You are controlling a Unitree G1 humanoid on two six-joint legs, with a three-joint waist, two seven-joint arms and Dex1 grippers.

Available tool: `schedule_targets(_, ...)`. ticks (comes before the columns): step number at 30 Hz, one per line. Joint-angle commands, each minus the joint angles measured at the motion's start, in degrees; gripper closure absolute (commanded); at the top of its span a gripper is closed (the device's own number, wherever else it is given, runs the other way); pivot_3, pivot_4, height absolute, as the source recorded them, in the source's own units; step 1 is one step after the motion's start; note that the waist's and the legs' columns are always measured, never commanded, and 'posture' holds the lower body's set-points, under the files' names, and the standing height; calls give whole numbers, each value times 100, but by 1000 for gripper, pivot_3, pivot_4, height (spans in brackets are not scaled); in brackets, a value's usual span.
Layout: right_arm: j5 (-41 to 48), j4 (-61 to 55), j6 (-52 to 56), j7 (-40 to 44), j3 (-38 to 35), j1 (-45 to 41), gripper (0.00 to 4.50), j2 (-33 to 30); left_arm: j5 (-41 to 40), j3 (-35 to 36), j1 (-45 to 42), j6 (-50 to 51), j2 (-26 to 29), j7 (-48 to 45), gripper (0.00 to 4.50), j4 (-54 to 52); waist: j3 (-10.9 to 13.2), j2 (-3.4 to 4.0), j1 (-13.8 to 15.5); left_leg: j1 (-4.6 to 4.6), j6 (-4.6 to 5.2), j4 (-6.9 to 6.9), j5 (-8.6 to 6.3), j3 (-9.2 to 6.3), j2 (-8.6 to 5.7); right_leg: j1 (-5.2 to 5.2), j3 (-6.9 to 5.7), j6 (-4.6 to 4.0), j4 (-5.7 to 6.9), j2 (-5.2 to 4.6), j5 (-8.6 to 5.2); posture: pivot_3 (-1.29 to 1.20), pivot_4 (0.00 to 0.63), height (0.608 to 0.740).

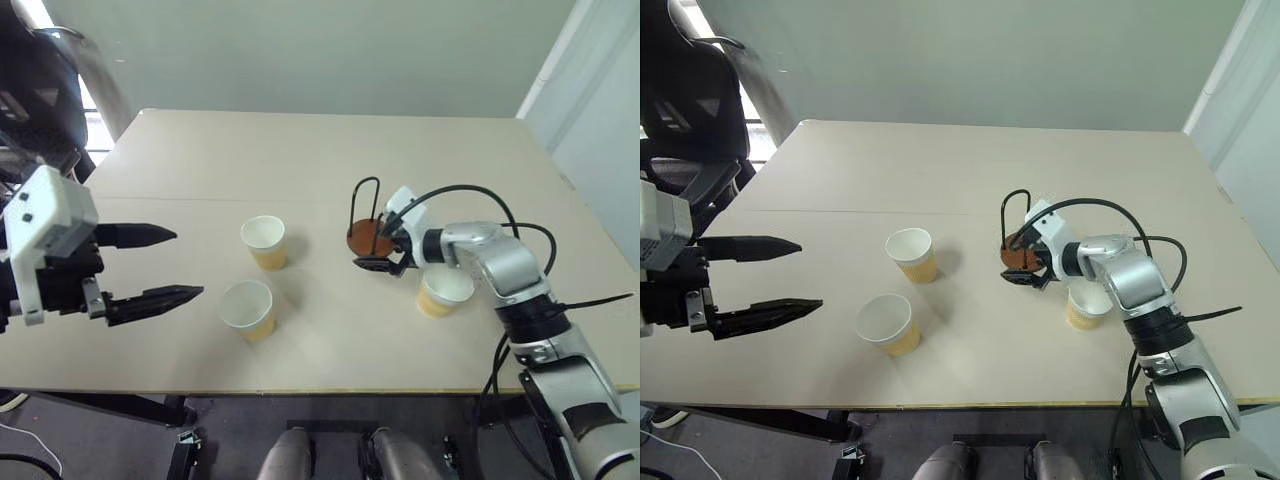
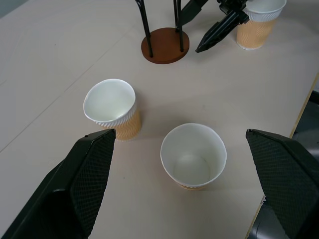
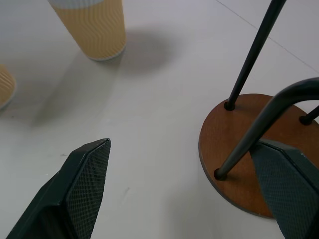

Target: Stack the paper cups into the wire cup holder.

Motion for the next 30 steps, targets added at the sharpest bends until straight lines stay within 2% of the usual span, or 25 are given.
schedule_targets(1, -42, 62, -221, -258, -203, -367, 34, 269, -49, 246, 12, 34, -11, 56, 0, -132, 0, 0, -3, 0, -1, 0, -1, 0, 0, -2, 0, -2, 1, 0, 1, 0, 150, 740)
schedule_targets(5, -55, 144, -311, -380, -248, -503, 34, 435, -21, 287, 64, 51, -23, 76, 0, -182, 0, 1, -11, -1, -4, -4, -2, -1, 3, -7, 0, -9, 2, 5, 2, 0, 150, 740)
schedule_targets(8, -95, 206, -405, -373, -230, -555, 604, 416, -4, 305, 81, 49, -27, 81, 0, -191, 0, 0, 7, -1, -10, -6, -6, -3, 4, -7, 0, -11, 0, 6, 1, 0, 150, 740)
schedule_targets(17, -168, 286, -596, -176, -132, -599, 3869, 286, 24, 315, 127, 0, -26, 110, 0, -188, 0, 1, 8, -5, -18, -7, -10, -4, 7, -10, -1, -11, 0, 10, 1, 0, 150, 740)
schedule_targets(19, -160, 225, -622, -4, -69, -565, 4481, 212, 35, 305, 132, -20, -21, 110, 0, -178, 0, 1, 7, -5, -18, -6, -10, -5, 7, -10, -1, -12, 0, 11, 1, 0, 150, 740)
schedule_targets(23, 15, -133, -658, 681, 109, -372, 4481, -47, 64, 286, 128, -53, 5, 90, 0, -136, 0, 0, 10, -8, -19, -6, -10, -4, 7, -11, -1, -12, -2, 11, 1, 0, 150, 740)
schedule_targets(26, 246, -877, -952, 1677, 400, 74, 4481, -550, 80, 259, 127, -83, 27, 55, 0, -95, -1, -1, 18, -11, -21, -7, -12, -5, 8, -9, -1, -12, -6, 12, 1, 0, 150, 740)
schedule_targets(30, 620, -1552, -1219, 2518, 446, 485, 4481, -958, 47, 186, 83, -128, 70, -6, 0, -31, -3, -6, 4, -9, -22, -3, -16, -2, 13, -3, 1, -11, -9, 21, 1, 0, 150, 740)
